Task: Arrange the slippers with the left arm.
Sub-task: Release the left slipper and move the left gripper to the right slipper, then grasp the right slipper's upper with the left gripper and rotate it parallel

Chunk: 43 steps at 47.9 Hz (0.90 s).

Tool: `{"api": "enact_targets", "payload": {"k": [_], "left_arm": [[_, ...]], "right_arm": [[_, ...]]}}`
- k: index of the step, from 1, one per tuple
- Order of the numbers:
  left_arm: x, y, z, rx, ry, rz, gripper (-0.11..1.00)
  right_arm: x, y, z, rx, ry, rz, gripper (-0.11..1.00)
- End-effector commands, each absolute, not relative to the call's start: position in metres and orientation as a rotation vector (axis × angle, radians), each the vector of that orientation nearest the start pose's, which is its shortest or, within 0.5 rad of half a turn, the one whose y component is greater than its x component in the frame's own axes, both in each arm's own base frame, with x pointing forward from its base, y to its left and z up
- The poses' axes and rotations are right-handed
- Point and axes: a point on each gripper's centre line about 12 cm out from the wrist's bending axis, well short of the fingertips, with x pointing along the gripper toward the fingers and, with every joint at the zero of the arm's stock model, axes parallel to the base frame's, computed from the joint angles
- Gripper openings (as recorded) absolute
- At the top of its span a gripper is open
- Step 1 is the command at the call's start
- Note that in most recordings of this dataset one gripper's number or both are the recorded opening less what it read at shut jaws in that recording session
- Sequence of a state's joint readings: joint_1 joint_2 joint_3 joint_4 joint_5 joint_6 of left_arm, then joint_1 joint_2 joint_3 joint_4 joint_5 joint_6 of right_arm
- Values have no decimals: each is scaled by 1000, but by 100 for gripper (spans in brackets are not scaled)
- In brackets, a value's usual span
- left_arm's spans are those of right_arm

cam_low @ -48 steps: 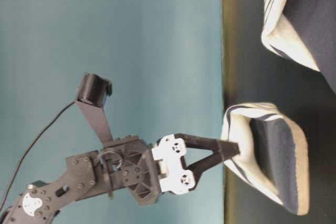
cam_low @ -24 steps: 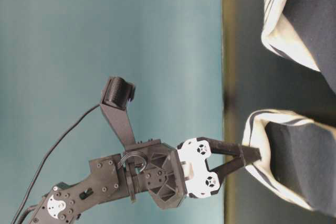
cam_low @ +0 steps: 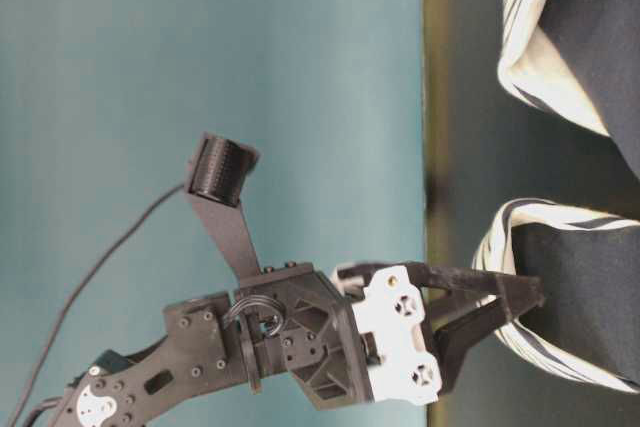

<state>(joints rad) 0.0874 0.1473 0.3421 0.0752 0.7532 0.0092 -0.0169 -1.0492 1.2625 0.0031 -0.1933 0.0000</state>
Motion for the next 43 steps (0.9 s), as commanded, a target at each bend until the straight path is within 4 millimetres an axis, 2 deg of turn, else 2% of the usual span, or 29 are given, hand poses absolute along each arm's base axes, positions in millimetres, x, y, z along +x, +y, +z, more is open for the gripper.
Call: {"api": "enact_targets", "payload": {"k": [1,10,13,20,27,43], "left_arm": [[415,34,183,96,1165,32,78],[447,21,226,331,934,-93,84],[455,21,232,439,867,-135,84],[473,24,228,673,772,-212,84],[494,27,207,797,711,-241,84],[535,43,149,787,755,-239,84]], "right_arm": [[182,-4,265,8,14,-24,-1],[182,-4,264,8,15,-24,-1],[182,-4,265,8,12,-24,-1],[182,-4,264,9,15,-24,-1],[182,-4,264,11,15,-24,-1],[182,-4,263,9,17,-24,-1]]}}
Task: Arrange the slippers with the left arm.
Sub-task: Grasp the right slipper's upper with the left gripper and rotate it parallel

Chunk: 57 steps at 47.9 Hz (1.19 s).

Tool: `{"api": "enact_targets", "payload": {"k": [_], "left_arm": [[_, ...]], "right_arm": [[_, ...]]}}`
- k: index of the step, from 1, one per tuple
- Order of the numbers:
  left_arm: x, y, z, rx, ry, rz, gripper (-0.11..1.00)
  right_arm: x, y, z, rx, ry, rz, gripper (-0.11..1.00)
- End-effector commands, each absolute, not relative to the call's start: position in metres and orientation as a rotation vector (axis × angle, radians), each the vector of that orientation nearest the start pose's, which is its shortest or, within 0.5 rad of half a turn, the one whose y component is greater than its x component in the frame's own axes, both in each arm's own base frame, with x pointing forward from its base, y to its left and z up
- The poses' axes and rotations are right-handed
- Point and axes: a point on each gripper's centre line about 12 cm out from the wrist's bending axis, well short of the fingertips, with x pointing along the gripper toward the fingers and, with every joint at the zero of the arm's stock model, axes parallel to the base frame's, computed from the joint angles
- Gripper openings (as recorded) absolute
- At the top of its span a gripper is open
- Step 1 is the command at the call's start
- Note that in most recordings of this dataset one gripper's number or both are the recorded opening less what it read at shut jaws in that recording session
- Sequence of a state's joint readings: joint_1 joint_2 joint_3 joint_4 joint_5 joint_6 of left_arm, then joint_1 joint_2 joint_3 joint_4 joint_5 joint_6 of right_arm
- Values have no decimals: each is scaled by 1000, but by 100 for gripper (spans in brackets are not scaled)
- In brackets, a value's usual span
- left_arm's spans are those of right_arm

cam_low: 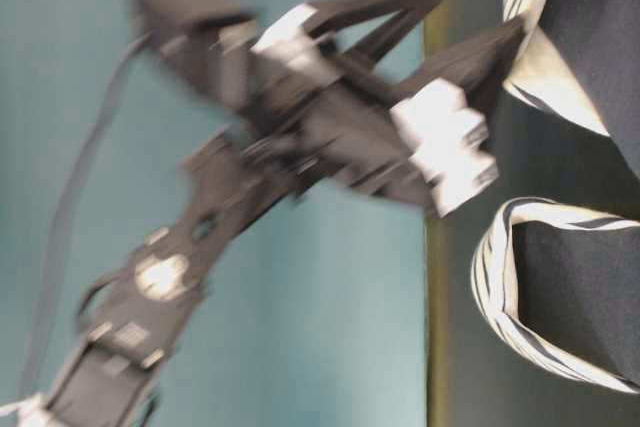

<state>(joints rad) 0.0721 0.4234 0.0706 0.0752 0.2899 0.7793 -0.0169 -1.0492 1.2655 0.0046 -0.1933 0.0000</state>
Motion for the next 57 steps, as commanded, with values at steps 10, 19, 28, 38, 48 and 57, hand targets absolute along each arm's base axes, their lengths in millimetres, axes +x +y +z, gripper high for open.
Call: {"api": "enact_targets", "payload": {"k": [10,19,28,38,48,57], "left_arm": [[546,44,142,778,756,-234,82],[546,44,142,766,756,-231,52],[548,43,149,768,741,-227,3],[543,48,183,714,764,-198,1],[530,61,228,450,829,-75,1],[508,77,223,267,976,6,1]], "right_arm": [[182,-4,262,9,20,-24,-1],[181,-4,261,9,23,-24,-1],[181,-4,261,9,23,-24,-1],[181,-4,261,9,23,-24,-1],[181,-4,261,9,21,-24,-1],[181,-4,261,8,20,-24,-1]]}}
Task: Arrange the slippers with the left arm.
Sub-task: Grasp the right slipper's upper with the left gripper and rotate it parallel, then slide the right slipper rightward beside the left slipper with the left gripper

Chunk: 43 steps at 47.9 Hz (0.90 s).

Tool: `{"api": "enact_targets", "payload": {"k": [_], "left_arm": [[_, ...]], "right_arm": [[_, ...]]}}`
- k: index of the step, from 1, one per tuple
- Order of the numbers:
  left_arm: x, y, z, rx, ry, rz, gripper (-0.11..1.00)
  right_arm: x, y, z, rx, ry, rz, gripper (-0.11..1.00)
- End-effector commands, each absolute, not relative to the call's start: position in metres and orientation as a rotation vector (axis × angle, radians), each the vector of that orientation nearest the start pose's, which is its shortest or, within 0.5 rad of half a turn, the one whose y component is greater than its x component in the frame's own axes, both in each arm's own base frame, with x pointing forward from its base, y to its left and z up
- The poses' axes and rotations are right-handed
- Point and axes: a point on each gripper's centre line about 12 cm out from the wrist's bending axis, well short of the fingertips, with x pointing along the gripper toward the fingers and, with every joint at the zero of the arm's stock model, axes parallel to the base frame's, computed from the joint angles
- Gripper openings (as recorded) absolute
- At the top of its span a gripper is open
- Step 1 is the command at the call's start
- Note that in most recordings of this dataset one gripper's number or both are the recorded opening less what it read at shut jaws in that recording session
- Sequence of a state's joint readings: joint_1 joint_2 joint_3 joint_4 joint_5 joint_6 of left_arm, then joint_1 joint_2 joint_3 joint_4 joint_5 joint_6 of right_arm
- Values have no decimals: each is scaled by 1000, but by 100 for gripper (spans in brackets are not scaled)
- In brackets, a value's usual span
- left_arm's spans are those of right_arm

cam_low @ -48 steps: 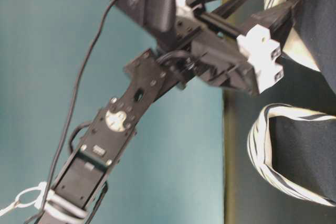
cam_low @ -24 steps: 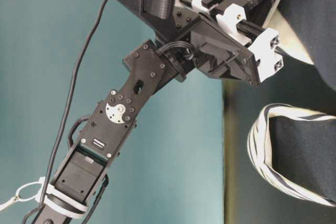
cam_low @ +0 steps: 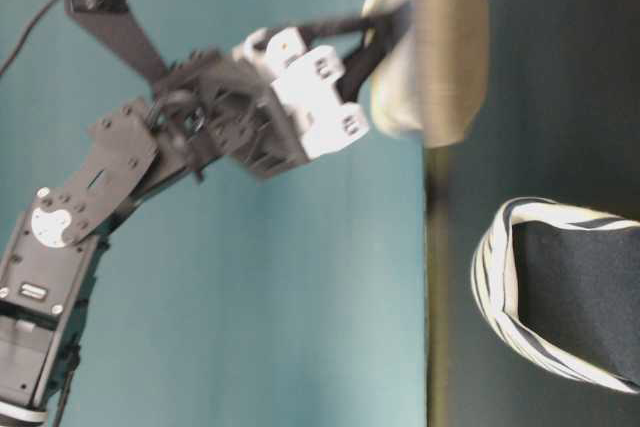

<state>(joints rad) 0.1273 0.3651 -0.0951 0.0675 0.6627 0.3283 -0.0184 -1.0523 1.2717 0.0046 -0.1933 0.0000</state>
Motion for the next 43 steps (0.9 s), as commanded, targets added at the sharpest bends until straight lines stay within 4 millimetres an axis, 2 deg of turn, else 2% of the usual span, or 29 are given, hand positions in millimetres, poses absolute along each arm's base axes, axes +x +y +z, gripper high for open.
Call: {"api": "enact_targets", "payload": {"k": [1,10,25,36,43], "left_arm": [[505,80,223,256,990,12,1],[494,89,216,187,1031,55,1],[499,93,215,175,979,73,1],[495,92,194,165,1031,67,1],[493,92,190,161,1047,67,1]], "right_arm": [[181,-4,261,8,20,-24,-1],[181,-4,261,8,20,-24,-1],[181,-4,262,8,18,-24,-1],[181,-4,261,8,20,-24,-1],[181,-4,262,8,15,-24,-1]]}}
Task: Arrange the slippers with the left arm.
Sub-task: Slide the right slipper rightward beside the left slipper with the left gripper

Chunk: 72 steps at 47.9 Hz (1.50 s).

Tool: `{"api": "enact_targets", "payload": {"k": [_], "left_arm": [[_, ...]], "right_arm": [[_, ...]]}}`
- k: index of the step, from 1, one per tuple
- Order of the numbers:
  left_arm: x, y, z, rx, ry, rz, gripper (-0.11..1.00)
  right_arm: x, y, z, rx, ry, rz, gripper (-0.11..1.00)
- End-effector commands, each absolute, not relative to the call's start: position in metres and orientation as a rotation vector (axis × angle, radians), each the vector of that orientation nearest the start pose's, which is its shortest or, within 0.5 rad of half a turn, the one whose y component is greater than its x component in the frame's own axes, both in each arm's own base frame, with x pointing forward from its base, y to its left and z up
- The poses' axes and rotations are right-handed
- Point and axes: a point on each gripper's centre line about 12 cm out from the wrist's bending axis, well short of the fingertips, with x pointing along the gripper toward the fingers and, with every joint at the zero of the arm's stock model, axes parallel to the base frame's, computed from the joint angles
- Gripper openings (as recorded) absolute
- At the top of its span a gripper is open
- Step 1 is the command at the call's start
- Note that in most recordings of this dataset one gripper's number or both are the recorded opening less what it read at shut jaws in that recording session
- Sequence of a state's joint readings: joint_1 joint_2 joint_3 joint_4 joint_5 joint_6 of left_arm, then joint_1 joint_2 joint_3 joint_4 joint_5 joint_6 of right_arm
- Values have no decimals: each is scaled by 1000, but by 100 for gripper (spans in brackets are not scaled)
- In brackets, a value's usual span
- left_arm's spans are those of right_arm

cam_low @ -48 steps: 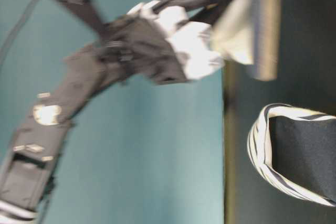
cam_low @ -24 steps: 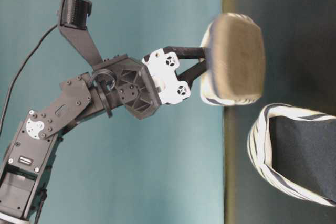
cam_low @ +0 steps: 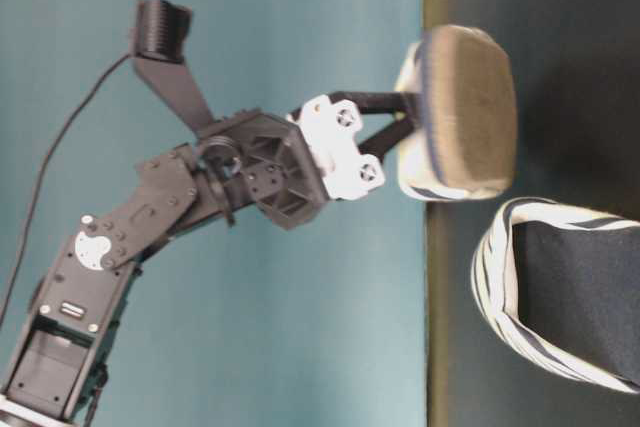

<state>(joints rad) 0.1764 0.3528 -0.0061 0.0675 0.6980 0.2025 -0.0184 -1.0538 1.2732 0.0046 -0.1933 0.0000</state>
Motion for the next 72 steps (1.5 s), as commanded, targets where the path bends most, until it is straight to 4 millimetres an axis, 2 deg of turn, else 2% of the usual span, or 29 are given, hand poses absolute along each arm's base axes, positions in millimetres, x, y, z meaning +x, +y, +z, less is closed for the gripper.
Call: {"api": "enact_targets", "payload": {"k": [1,34,37,40,49,53,56,72], "left_arm": [[493,92,190,161,1047,67,1],[495,85,186,168,1044,54,2],[496,84,186,168,1044,53,7],[496,83,186,169,1039,52,18],[496,82,186,172,1039,48,69],[495,82,185,170,1054,47,85],[493,82,184,173,1067,43,88],[498,73,183,190,1044,27,86]], "right_arm": [[181,-4,262,8,14,-24,-1],[181,-4,261,8,17,-24,-1],[181,-4,261,8,18,-24,-1],[181,-4,261,8,18,-24,-1],[181,-4,260,8,23,-24,-1],[181,-4,261,8,20,-24,-1],[181,-4,260,8,21,-24,-1],[181,-4,261,6,18,-24,-1]]}}
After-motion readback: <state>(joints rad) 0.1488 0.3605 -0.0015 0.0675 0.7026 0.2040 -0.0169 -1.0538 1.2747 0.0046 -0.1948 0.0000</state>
